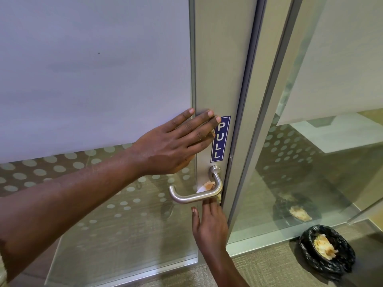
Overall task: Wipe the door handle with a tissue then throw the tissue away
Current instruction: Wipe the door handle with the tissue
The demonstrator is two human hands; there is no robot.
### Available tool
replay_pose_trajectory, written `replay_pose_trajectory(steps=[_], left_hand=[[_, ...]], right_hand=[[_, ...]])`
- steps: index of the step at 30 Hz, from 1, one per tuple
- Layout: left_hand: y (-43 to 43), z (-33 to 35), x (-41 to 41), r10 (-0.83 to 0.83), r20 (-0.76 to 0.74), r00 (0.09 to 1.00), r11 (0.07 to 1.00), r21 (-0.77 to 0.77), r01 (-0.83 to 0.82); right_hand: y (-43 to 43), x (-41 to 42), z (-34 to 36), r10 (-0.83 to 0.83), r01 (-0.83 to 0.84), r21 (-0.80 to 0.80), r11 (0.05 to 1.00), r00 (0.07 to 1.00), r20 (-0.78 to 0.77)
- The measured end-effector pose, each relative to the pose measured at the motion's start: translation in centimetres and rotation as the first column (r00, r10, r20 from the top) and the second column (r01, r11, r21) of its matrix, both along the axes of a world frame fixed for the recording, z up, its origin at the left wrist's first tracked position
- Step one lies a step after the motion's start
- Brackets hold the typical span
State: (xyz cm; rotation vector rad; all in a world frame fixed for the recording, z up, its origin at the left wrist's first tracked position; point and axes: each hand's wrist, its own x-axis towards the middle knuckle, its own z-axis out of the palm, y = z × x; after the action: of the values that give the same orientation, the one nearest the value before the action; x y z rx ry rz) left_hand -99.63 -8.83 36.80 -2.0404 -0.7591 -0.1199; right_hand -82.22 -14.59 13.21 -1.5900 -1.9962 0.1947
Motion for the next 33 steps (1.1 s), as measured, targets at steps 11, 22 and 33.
replay_pose_trajectory(steps=[11, 22, 33], left_hand=[[0.1, -0.2, -0.1, 0.000, -0.005, 1.000, 1.000, 0.012, 0.000], [0.0, 0.0, 0.0, 0.021, -0.034, 0.999, 1.000, 0.016, -0.020], [-0.2, 0.1, 0.2, 0.033, -0.036, 0.999, 0.999, 0.013, -0.032]], right_hand=[[2.5, 4.4, 5.1, 0.159, -0.056, 0.218, 0.974, 0.856, -0.492], [5.0, 5.1, 13.5, 0.359, -0.329, 0.276, 0.903, 0.931, -0.066], [5.1, 5.5, 12.8, 0.238, -0.218, 0.162, 0.962, 0.964, -0.119]])
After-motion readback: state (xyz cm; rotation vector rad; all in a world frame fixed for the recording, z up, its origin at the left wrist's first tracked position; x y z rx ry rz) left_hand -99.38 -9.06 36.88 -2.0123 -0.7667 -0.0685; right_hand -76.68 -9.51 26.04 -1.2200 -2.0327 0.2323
